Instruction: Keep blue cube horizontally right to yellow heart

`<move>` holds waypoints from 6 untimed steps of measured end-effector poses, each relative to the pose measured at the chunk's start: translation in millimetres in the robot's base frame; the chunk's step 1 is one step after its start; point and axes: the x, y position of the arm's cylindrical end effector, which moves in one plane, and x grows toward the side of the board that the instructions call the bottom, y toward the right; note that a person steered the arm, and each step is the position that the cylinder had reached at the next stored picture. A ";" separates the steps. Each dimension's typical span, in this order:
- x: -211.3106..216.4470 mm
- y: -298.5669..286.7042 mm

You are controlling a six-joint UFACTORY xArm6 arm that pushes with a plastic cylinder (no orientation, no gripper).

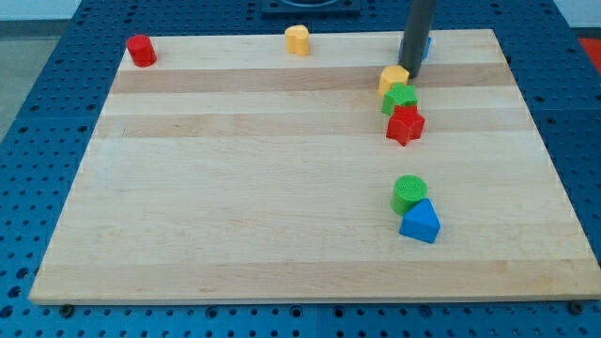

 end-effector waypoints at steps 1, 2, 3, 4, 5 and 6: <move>-8.8 -21.8; -32.4 -19.9; -48.3 3.0; -49.2 25.1; -43.8 18.9; -19.9 13.7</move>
